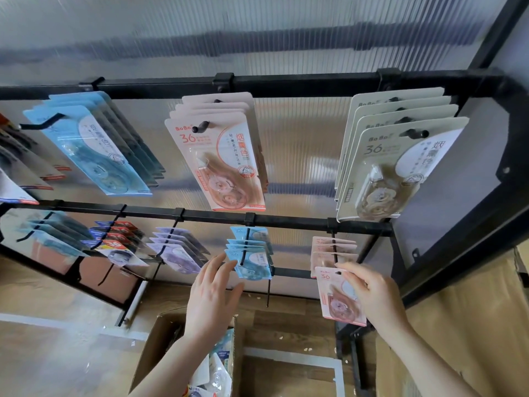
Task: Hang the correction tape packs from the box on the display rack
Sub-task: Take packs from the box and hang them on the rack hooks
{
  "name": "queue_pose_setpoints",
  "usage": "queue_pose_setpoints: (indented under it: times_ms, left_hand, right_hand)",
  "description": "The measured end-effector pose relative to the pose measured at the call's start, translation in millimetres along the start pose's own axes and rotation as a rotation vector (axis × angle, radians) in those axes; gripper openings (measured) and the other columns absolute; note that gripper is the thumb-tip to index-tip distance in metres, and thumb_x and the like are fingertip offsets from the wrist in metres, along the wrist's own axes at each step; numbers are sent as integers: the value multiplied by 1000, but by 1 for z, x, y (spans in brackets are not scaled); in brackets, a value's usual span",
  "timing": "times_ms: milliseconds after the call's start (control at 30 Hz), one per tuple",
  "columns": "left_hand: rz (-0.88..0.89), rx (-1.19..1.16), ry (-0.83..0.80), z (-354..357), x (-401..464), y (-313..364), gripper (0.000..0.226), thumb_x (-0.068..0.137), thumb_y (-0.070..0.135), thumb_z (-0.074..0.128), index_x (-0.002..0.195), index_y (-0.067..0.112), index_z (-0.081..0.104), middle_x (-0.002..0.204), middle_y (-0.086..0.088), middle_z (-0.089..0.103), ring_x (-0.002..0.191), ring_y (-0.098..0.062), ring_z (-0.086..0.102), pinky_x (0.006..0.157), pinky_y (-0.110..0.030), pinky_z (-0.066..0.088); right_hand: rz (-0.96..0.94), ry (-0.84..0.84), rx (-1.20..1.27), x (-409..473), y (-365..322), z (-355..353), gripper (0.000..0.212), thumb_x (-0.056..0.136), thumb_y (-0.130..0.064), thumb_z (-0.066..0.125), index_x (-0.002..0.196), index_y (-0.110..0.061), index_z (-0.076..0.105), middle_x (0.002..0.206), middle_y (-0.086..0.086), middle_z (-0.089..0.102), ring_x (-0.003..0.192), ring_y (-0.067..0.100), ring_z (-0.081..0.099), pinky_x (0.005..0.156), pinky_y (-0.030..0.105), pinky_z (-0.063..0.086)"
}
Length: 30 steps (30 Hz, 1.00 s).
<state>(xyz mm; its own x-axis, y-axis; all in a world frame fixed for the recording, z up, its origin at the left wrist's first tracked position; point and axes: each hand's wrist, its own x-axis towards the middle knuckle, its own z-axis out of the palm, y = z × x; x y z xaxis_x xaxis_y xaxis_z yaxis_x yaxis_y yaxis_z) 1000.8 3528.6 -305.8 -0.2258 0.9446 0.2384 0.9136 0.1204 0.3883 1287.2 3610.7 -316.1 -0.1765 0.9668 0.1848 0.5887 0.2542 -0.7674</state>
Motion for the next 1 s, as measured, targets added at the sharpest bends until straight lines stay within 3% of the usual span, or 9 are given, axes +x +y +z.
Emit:
queue_pose_setpoints:
  times_ms: [267,600,833,1000]
  left_hand:
    - [13,7,7,-1,3,0,46,74,17,81,116,13,63,128,-11,59,119,-34,56,94,-49,48]
    - [-8,6,27,-11,1,-6,45,76,16,79,117,14,63,128,-11,59,119,-34,55,94,-48,46]
    - [-29,34,7,-20,-6,-15,43,79,22,77,118,15,61,129,-10,58,121,-32,54,97,-48,47]
    - [-59,91,-8,-33,-12,-24,48,76,24,79,118,11,61,131,-12,57,121,-34,55,97,-48,45]
  right_hand:
    - [-1,-36,-69,7,6,0,25,82,-7,69,106,-12,72,99,3,71,90,16,67,59,31,59]
    - [-207,105,-370,26,-2,5,23,71,0,78,92,-7,75,83,7,72,72,25,68,60,31,53]
    - [-245,174,-501,20,-15,3,26,70,-1,78,94,-5,72,90,11,70,80,30,66,71,40,54]
    - [-346,125,-620,9,-28,12,32,75,-16,73,104,-4,69,104,13,68,95,30,66,81,43,53]
